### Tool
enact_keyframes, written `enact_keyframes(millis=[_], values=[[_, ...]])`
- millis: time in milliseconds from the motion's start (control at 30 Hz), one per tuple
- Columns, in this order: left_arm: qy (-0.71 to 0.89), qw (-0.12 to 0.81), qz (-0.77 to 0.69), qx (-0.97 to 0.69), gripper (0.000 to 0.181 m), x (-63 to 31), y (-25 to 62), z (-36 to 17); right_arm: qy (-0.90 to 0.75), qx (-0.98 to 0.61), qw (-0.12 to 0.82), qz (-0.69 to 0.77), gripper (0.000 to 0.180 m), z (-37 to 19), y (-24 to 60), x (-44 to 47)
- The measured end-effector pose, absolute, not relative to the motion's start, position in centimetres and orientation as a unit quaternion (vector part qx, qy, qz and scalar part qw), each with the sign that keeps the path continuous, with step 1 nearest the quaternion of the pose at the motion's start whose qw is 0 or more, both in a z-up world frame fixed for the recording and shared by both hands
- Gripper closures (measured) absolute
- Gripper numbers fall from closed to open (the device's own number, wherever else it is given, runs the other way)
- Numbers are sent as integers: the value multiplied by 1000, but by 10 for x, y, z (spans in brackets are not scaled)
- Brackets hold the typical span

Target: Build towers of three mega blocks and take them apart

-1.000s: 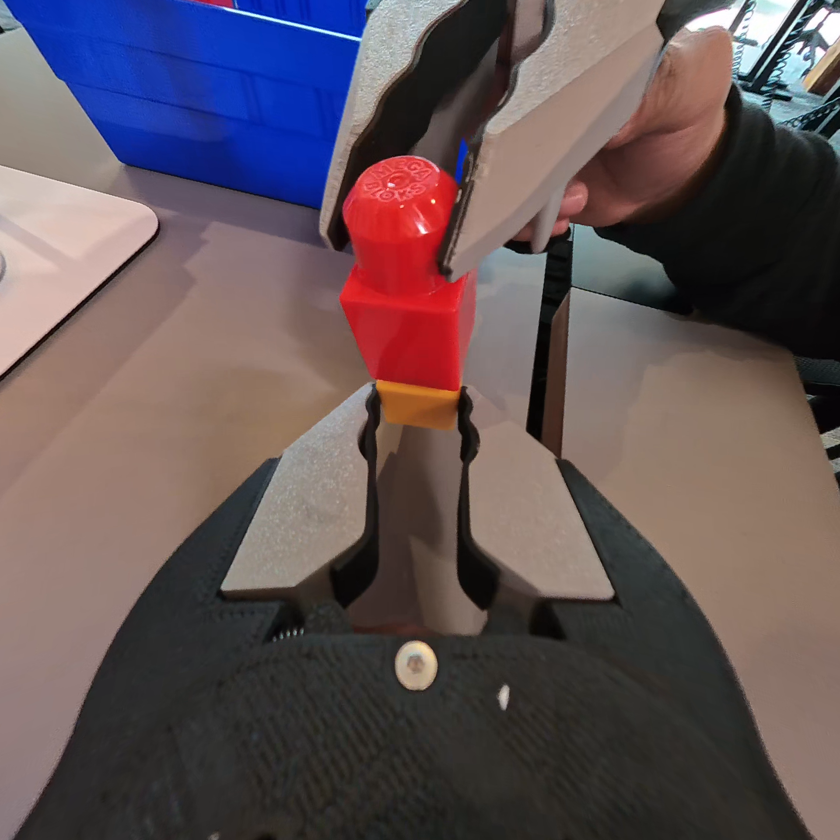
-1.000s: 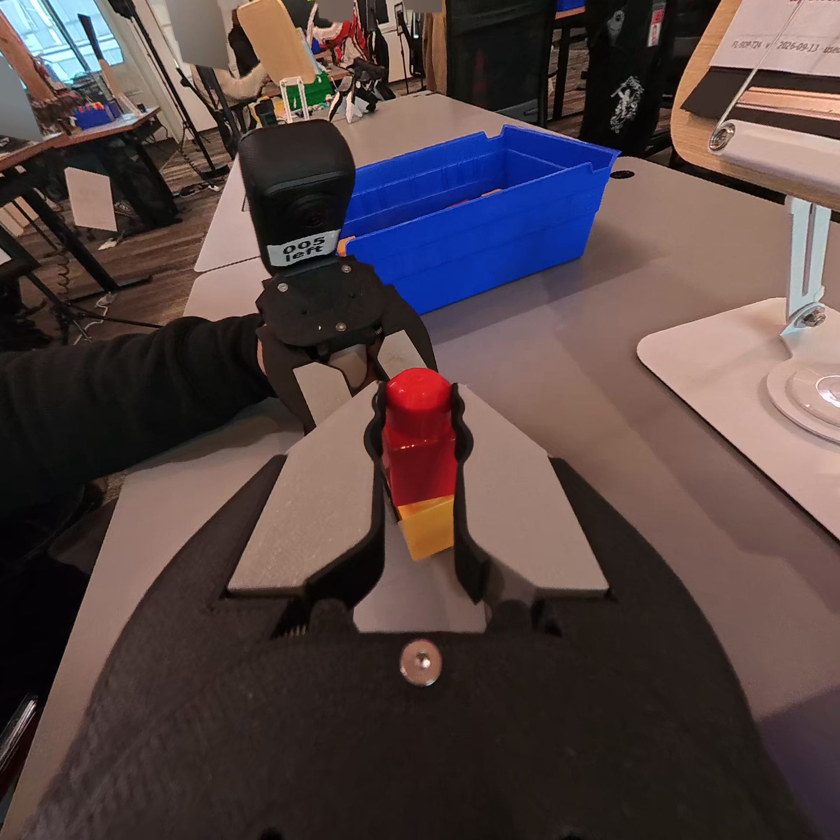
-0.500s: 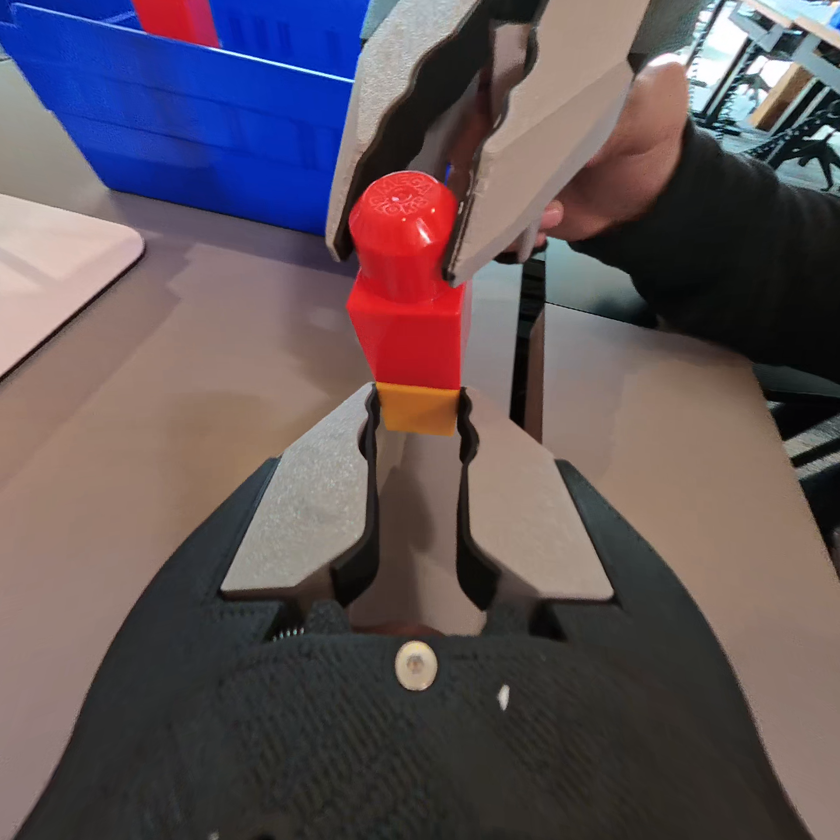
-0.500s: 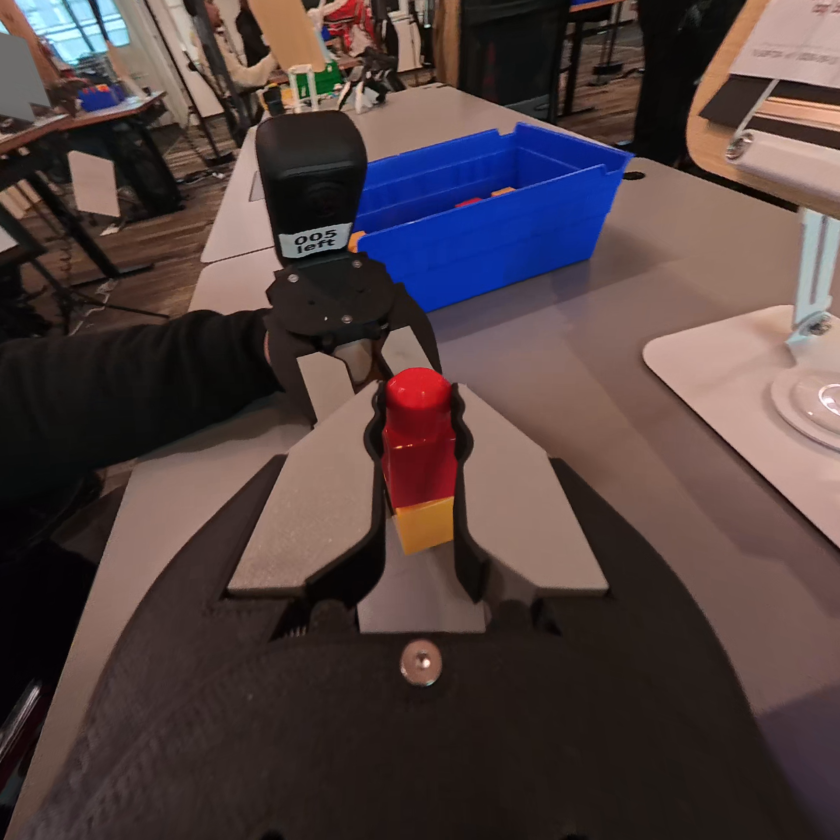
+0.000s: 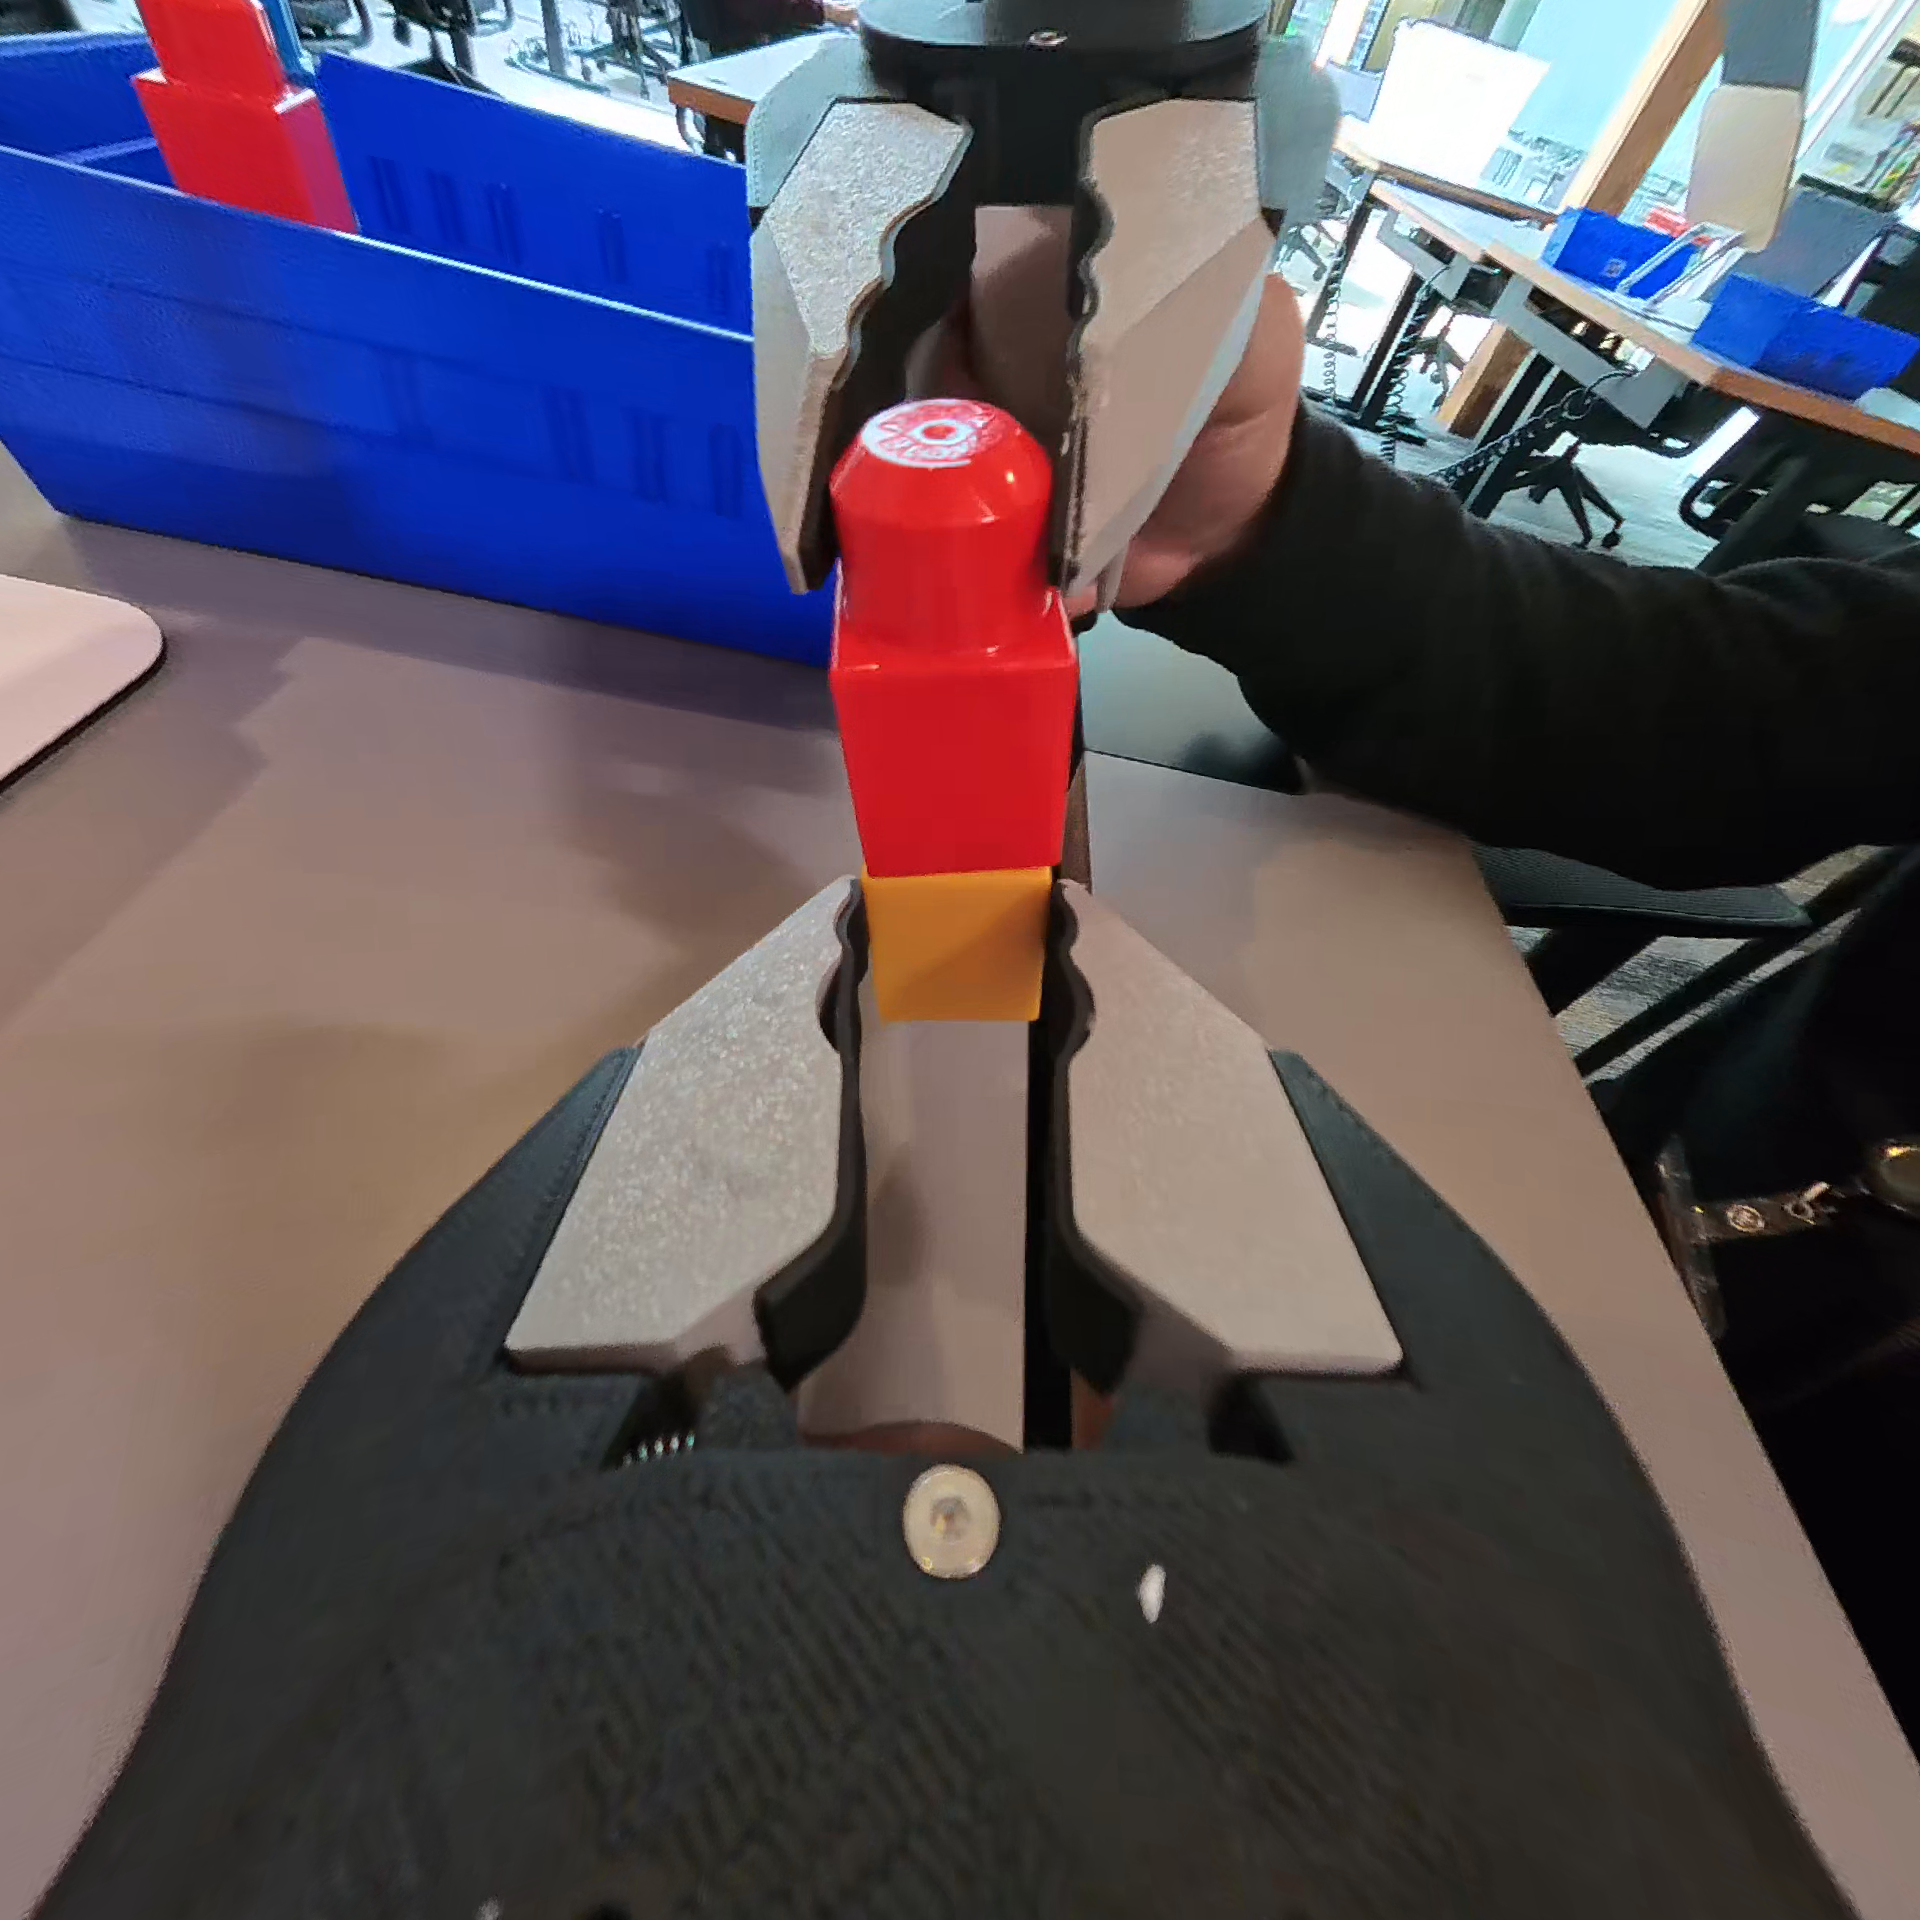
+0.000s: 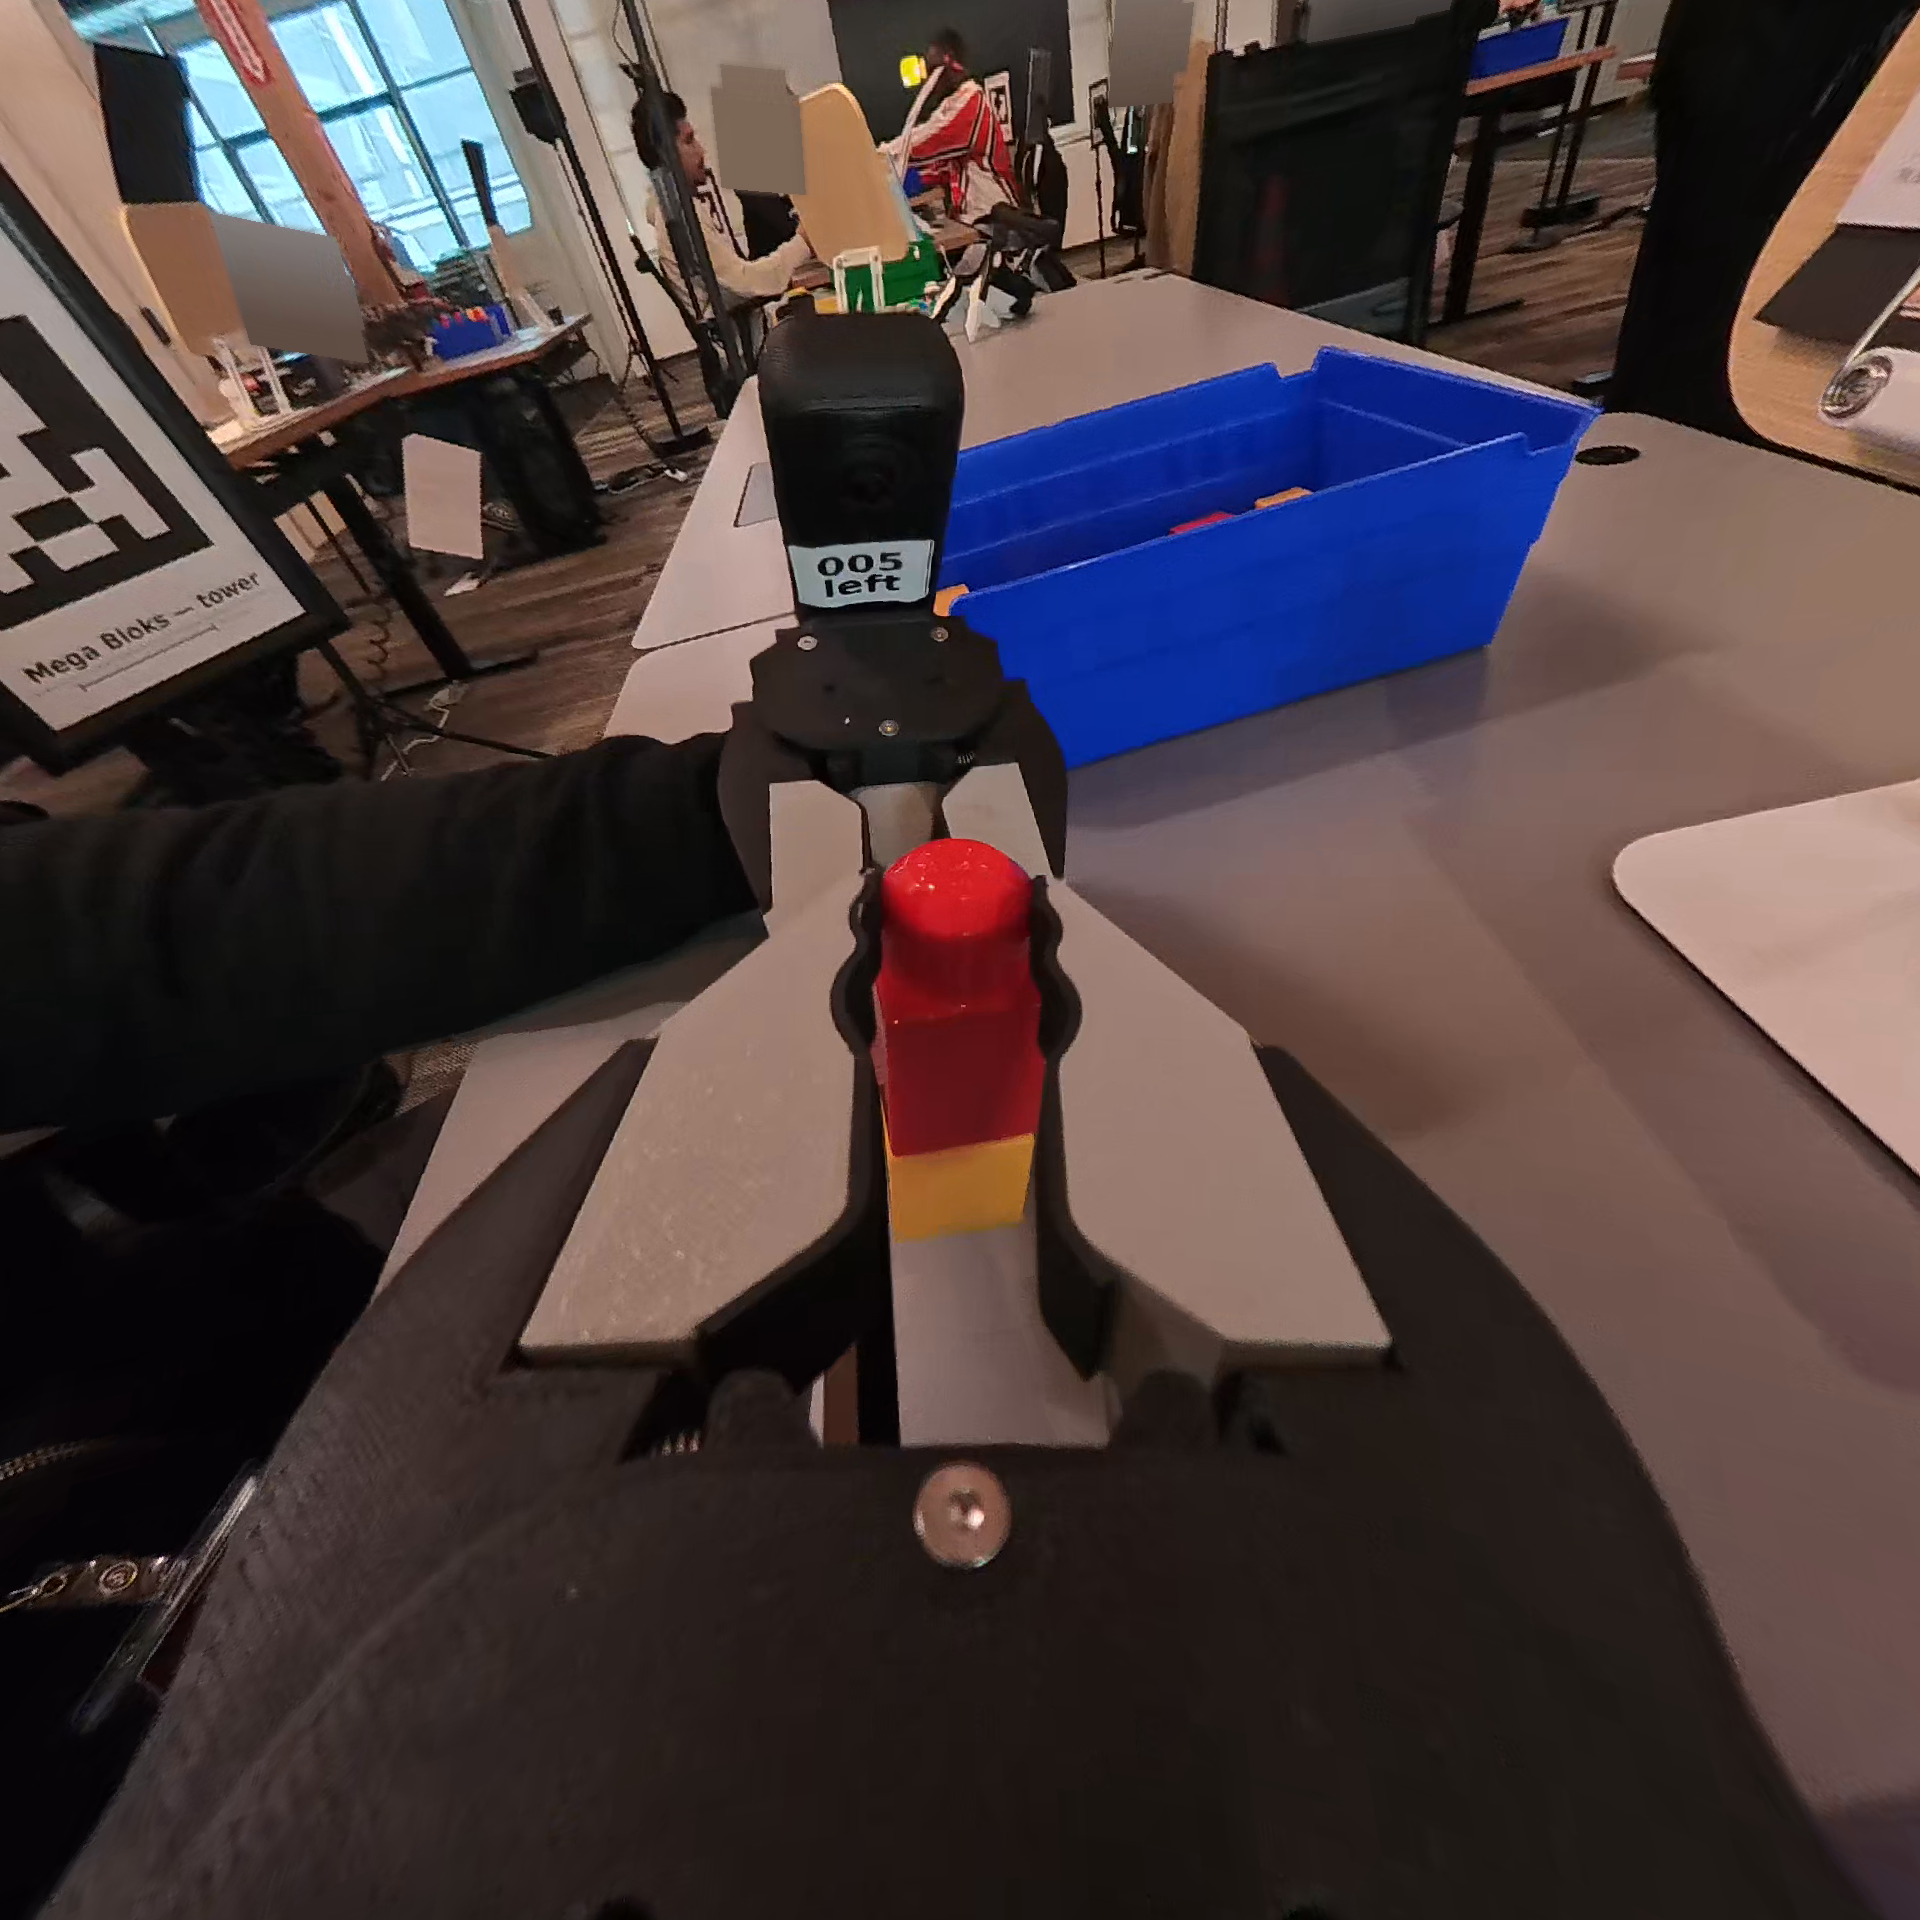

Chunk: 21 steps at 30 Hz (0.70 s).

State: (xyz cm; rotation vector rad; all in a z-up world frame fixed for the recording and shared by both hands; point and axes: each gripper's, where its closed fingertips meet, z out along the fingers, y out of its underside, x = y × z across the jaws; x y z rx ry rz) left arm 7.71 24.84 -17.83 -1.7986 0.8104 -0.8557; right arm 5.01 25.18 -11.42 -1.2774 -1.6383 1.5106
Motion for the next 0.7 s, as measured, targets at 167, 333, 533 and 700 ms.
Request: enact_keyframes(millis=[167,333,533,700], values=[[306,492,-326,-747,149,71,261,-178,-579,-503,300,567,154,-114,263,42],[279,500,-287,-768,149,61,274,-182,-544,-540,327,553,155,-117,278,35],[290,505,-345,-736,150,65,260,-170,-545,-523,310,578,154,-112,271,38],[307,505,-372,-715,149,73,251,-163,-560,-490,290,602,154,-103,261,46]])
